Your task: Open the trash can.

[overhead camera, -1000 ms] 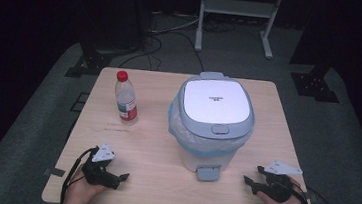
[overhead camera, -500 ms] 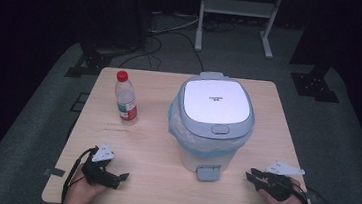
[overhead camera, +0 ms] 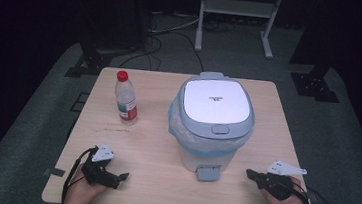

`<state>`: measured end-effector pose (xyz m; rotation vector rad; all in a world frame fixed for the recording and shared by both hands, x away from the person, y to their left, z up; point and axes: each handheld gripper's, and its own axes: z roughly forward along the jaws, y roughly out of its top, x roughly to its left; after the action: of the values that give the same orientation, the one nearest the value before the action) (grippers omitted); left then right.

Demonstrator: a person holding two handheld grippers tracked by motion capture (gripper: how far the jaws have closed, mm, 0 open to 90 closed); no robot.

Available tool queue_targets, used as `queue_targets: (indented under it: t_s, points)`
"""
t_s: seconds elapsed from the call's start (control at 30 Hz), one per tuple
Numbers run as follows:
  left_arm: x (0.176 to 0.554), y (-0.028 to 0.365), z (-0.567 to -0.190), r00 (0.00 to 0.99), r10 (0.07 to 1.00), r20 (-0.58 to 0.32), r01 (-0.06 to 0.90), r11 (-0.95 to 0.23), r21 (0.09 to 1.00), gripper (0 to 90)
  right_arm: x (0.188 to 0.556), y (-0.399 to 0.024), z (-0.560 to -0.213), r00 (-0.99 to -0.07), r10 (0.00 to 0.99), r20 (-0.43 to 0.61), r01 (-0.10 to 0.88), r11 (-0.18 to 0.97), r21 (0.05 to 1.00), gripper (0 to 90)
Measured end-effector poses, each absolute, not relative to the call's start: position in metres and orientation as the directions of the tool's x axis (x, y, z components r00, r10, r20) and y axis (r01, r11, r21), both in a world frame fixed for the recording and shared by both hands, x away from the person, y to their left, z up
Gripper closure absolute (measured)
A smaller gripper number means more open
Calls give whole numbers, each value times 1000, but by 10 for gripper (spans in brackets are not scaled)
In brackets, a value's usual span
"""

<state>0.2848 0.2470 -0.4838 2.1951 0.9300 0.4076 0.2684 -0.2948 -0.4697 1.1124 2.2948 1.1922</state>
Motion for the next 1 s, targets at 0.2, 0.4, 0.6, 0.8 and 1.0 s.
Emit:
queue_targets:
  t_s: [0.2,0.4,0.6,0.8,1.0]
  points:
    - [285,247,-484,691,723,14,500,-491,713,0,269,-291,-465,-658,750,64,479,351,805,900]
    - [285,247,-484,690,724,14,500,-491,713,0,269,-288,-461,-674,735,71,469,352,810,900]
    - [285,247,-484,690,724,14,500,-491,713,0,269,-283,-458,-694,716,75,456,356,816,900]
    - [285,247,-484,690,724,15,500,-491,713,0,269,-278,-456,-716,694,78,444,366,818,900]
    - [285,247,-484,690,724,15,500,-491,713,0,270,-273,-454,-731,676,96,432,350,831,900]
